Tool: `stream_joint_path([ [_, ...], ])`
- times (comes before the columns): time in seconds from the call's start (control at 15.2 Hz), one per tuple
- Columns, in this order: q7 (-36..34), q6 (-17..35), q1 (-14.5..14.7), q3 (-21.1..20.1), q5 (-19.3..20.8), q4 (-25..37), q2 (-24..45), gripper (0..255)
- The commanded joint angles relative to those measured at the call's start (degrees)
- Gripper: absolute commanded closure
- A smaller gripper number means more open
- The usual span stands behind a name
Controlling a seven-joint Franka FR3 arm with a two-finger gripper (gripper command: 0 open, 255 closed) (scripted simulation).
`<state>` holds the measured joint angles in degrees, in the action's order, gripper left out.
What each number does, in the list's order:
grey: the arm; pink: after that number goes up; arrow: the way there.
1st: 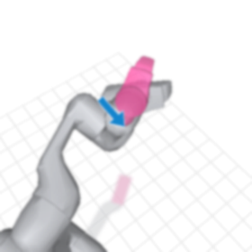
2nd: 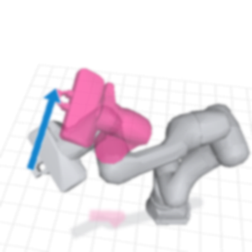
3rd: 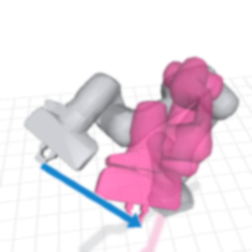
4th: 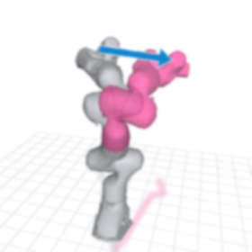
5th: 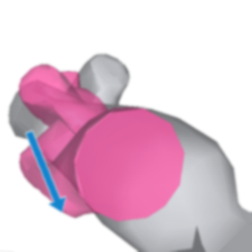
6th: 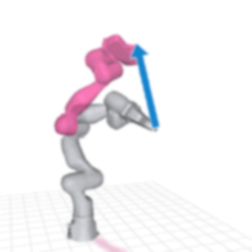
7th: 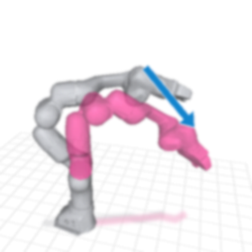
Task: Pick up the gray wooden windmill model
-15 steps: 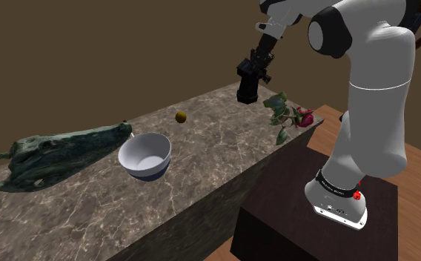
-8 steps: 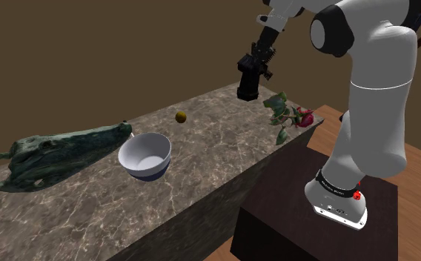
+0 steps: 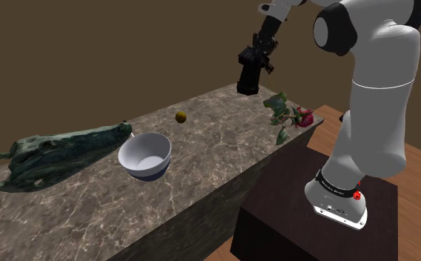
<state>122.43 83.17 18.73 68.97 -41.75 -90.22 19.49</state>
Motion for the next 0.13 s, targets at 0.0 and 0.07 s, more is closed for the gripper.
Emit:
stream_joint_path([
  [0.0, -0.33, -0.80, -0.37, -0.04, -0.05, 1.02, -0.01, 255],
  [0.07, -0.33, -0.79, -0.37, -0.03, -0.05, 1.02, -0.01, 255],
])
